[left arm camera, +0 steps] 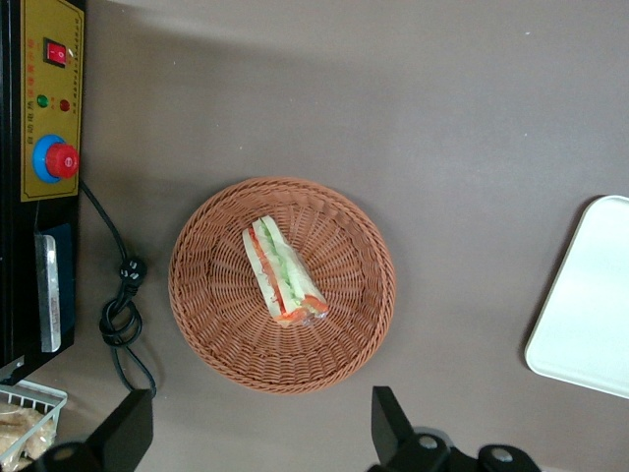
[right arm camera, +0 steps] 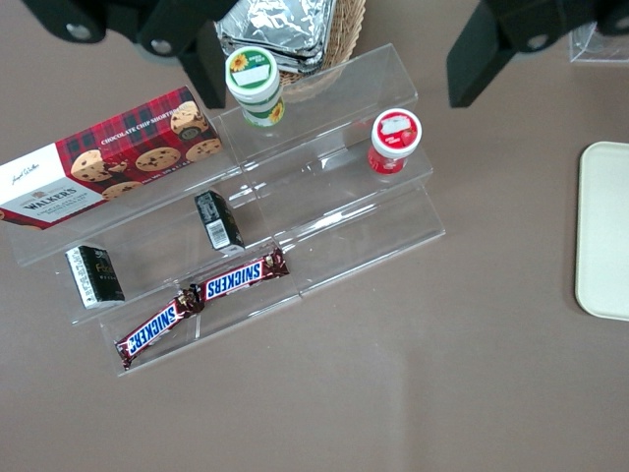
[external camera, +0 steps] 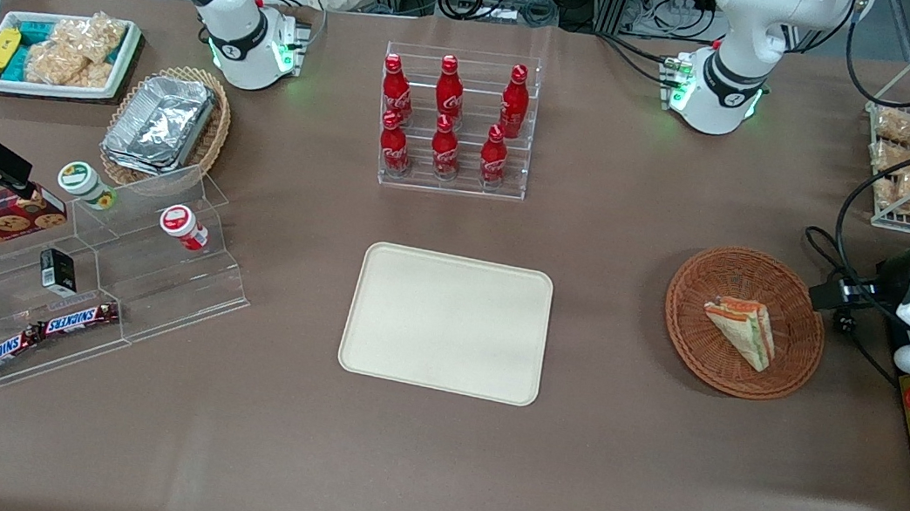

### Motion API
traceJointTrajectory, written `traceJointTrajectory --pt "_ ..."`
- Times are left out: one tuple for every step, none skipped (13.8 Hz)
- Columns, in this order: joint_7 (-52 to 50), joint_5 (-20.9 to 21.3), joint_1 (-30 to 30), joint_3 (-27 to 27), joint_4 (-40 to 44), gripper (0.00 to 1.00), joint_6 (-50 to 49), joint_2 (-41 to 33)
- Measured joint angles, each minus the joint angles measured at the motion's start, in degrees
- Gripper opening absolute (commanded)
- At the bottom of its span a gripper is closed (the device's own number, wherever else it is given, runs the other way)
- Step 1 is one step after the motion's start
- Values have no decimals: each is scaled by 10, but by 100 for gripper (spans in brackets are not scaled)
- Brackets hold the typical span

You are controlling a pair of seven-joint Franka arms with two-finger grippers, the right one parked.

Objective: Place sandwich from basket to tray
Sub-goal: 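Move the left gripper down over the wrapped sandwich in the wicker basket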

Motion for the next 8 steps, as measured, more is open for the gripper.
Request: traceJointTrajectory --pt "0 0 0 0 2 100 0 1" --pt "0 0 0 0 2 100 0 1" --pt "0 0 0 0 2 100 0 2" --pt "0 0 0 0 2 100 0 3" --pt "0 1 0 0 2 100 0 5" --pt "-2 1 1 0 2 100 0 9" --pt "-15 1 1 1 2 100 0 14" --pt "-50 1 2 1 0 100 -1 19"
